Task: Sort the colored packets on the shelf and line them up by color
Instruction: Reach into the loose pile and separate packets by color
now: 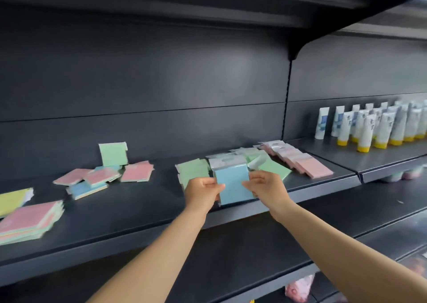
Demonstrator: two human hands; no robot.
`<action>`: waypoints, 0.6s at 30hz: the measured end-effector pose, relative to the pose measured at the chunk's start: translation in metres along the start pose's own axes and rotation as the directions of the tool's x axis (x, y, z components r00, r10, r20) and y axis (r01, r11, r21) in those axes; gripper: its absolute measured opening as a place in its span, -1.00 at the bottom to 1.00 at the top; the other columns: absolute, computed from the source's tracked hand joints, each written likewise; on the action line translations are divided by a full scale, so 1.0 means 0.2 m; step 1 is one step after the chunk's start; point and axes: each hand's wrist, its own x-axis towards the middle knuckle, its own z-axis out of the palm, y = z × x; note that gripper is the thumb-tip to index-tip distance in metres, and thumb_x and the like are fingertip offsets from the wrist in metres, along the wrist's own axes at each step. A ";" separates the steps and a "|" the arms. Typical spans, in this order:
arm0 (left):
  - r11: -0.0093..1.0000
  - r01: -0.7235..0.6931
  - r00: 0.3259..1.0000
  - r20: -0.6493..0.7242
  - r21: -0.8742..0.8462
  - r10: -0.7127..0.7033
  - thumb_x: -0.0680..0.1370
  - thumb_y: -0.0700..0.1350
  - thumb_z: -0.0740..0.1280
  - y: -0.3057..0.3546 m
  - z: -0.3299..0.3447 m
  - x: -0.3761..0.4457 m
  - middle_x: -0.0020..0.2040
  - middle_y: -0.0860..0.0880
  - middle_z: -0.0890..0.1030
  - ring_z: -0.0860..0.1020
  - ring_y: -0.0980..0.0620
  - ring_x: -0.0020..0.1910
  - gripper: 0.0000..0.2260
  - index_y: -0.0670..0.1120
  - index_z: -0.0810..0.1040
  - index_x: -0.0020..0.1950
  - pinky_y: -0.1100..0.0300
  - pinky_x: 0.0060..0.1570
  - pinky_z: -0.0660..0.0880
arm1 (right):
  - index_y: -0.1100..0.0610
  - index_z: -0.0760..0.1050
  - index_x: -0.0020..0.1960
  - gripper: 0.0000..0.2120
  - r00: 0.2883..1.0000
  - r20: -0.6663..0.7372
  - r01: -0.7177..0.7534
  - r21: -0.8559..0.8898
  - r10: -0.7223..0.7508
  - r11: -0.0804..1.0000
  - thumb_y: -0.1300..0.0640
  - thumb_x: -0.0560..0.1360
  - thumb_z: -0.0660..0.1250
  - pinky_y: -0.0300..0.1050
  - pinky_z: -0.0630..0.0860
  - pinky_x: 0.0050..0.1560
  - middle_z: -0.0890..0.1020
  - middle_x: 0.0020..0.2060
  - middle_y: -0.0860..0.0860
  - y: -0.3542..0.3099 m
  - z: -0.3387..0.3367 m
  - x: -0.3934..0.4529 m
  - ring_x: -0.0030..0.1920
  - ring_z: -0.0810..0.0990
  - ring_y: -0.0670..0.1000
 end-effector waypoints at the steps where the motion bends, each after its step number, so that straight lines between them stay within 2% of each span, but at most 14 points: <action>1: 0.999 -0.013 1.000 -0.019 0.040 0.014 0.45 -0.22 0.41 -0.01 0.06 0.04 -0.11 -0.02 0.69 0.65 0.01 -0.12 -0.87 -0.14 0.66 -0.01 0.17 -0.07 0.57 | 0.31 0.55 0.09 -0.74 1.000 -0.004 -0.012 0.006 0.012 1.000 0.22 0.44 0.42 -0.17 0.44 -0.16 0.61 -0.16 0.13 0.03 -0.01 0.06 -0.28 0.47 -0.03; 4: 0.986 -0.073 0.995 -0.063 0.148 0.083 0.50 -0.20 0.34 -0.05 0.21 0.14 -0.16 0.00 0.64 0.58 0.04 -0.14 -0.92 -0.08 0.63 -0.09 0.25 -0.18 0.43 | 0.26 0.57 0.10 -0.76 1.000 -0.012 -0.010 -0.017 0.010 1.000 0.21 0.45 0.41 -0.18 0.42 -0.20 0.60 -0.15 0.05 0.11 -0.02 0.24 -0.26 0.50 -0.02; 7: 0.958 -0.119 0.985 -0.089 0.262 0.146 0.51 -0.22 0.28 -0.12 0.30 0.22 -0.25 -0.03 0.54 0.46 0.05 -0.28 -0.89 -0.15 0.49 -0.23 0.26 -0.31 0.36 | 0.26 0.56 0.13 -0.73 1.000 -0.004 -0.001 -0.092 0.000 0.996 0.19 0.46 0.40 -0.13 0.48 0.02 0.63 -0.08 0.08 0.17 -0.01 0.35 -0.02 0.59 0.07; 9: 0.933 -0.156 0.980 -0.070 0.324 0.188 0.50 -0.20 0.30 -0.15 0.32 0.28 -0.14 -0.04 0.55 0.51 0.05 -0.19 -0.96 -0.13 0.54 -0.09 0.21 -0.19 0.46 | 0.21 0.56 0.17 -0.70 0.999 0.028 0.046 -0.132 -0.042 0.990 0.15 0.47 0.40 -0.24 0.42 0.00 0.63 -0.06 0.02 0.20 0.00 0.44 -0.02 0.58 -0.03; 11: 0.913 -0.174 0.979 -0.039 0.369 0.202 0.51 -0.18 0.33 -0.16 0.33 0.32 -0.05 0.00 0.52 0.52 0.07 -0.12 -0.87 -0.06 0.54 0.05 0.31 -0.17 0.45 | 0.17 0.55 0.18 -0.68 0.996 0.044 0.080 -0.155 -0.074 0.985 0.12 0.46 0.42 -0.31 0.41 -0.01 0.61 -0.06 -0.04 0.23 0.01 0.49 -0.04 0.56 -0.11; 14: 0.875 -0.215 0.971 0.002 0.434 0.238 0.54 -0.14 0.31 -0.18 0.35 0.36 -0.10 0.07 0.41 0.46 0.19 -0.20 -0.87 0.02 0.47 0.06 0.48 -0.28 0.36 | 0.12 0.54 0.18 -0.70 0.993 0.018 0.114 -0.156 -0.113 0.981 0.11 0.46 0.43 -0.41 0.43 -0.07 0.60 -0.11 -0.08 0.27 0.01 0.52 -0.09 0.55 -0.18; 16: 0.857 -0.230 0.967 0.010 0.462 0.254 0.55 -0.12 0.30 -0.18 0.36 0.37 -0.11 0.10 0.39 0.44 0.21 -0.20 -0.83 0.10 0.42 0.09 0.50 -0.27 0.35 | 0.07 0.51 0.18 -0.71 0.987 -0.015 0.153 -0.181 -0.159 0.972 0.14 0.47 0.41 -0.46 0.41 -0.17 0.56 -0.10 -0.09 0.28 0.01 0.52 -0.10 0.52 -0.20; 18: 0.849 -0.223 0.968 0.009 0.480 0.250 0.54 -0.10 0.31 -0.18 0.38 0.38 -0.10 0.10 0.41 0.49 0.17 -0.16 -0.83 0.06 0.47 0.11 0.45 -0.25 0.37 | 0.05 0.48 0.19 -0.70 0.978 -0.032 0.198 -0.194 -0.208 0.961 0.17 0.48 0.39 -0.51 0.40 -0.18 0.51 -0.05 -0.09 0.29 0.02 0.53 -0.10 0.48 -0.22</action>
